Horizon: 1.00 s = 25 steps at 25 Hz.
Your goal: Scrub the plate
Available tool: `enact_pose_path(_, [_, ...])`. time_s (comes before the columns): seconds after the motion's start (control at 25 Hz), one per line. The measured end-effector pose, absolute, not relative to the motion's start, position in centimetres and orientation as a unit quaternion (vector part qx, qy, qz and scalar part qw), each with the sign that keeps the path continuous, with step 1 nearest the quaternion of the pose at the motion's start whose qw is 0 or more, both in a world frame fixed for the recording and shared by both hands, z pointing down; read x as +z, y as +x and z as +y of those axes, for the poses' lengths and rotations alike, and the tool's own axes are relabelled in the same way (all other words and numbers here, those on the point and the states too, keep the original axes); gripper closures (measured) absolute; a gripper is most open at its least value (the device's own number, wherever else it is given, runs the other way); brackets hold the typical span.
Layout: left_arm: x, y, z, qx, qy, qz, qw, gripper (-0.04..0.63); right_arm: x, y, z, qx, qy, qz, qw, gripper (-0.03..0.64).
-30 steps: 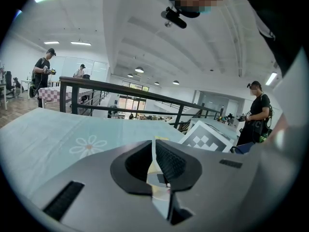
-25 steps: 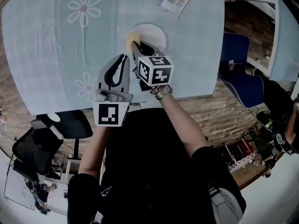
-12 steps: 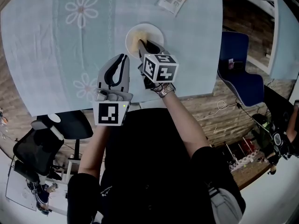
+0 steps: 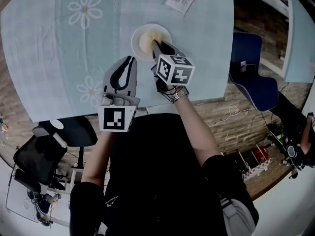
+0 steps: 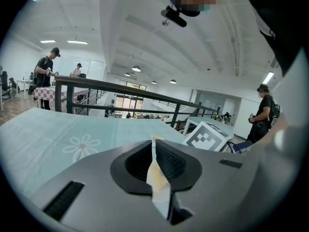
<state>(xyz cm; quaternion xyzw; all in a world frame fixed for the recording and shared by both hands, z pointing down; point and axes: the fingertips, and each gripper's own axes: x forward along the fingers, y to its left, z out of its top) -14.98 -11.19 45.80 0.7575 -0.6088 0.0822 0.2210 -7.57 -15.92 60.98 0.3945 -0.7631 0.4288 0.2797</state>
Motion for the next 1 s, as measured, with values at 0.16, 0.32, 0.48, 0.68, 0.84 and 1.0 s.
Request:
enact_pose_path(0.16, [45.9, -14.6, -11.0, 0.086, 0.763, -0.603, 0.218, 0.561, 61.0, -6.2, -16.4, 0.428, 0.408, -0.757, 0.277, 0.557])
enact_pose_path(0.32, [45.9, -14.5, -10.7, 0.085, 0.766, -0.598, 0.220, 0.563, 61.0, -5.1, -16.8, 0.430, 0.425, -0.749, 0.271, 0.555])
enact_pose_path(0.48, [45.8, -14.5, -10.6, 0.084, 0.770, -0.593, 0.217, 0.562, 60.9, -4.2, -17.2, 0.427, 0.437, -0.744, 0.270, 0.555])
enact_pose_path(0.68, [45.8, -14.8, -10.2, 0.086, 0.773, -0.591, 0.216, 0.563, 60.8, -3.3, -17.7, 0.421, 0.453, -0.739, 0.266, 0.557])
enact_pose_path(0.84, [45.6, -15.1, -9.9, 0.084, 0.774, -0.590, 0.214, 0.561, 60.4, -2.4, -18.0, 0.416, 0.468, -0.734, 0.263, 0.555])
enact_pose_path(1.0, [45.4, -15.5, -9.3, 0.084, 0.775, -0.589, 0.212, 0.563, 59.9, -1.3, -18.0, 0.410, 0.486, -0.727, 0.259, 0.557])
